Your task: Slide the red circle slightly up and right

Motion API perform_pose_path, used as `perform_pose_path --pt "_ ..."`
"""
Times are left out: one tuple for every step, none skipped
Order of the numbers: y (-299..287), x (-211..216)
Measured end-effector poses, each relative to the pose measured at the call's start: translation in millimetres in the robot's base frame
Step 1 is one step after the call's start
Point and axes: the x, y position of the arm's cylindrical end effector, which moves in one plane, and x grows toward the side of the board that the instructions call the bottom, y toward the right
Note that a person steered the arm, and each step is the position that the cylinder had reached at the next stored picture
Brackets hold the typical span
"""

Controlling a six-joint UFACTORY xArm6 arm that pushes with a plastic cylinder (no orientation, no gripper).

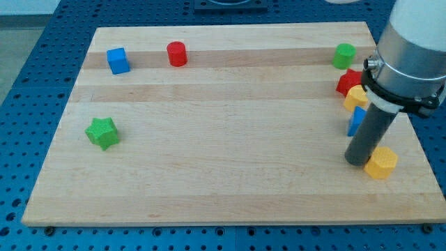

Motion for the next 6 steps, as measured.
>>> perform_pose_path --pt "-42.7 -26.0" --pt "-106.8 -52.5" --pt "-184.9 -68.0" --pt "-252.4 -68.8" --pt "-312.1 -72.2" --pt "-330.5 -84.0"
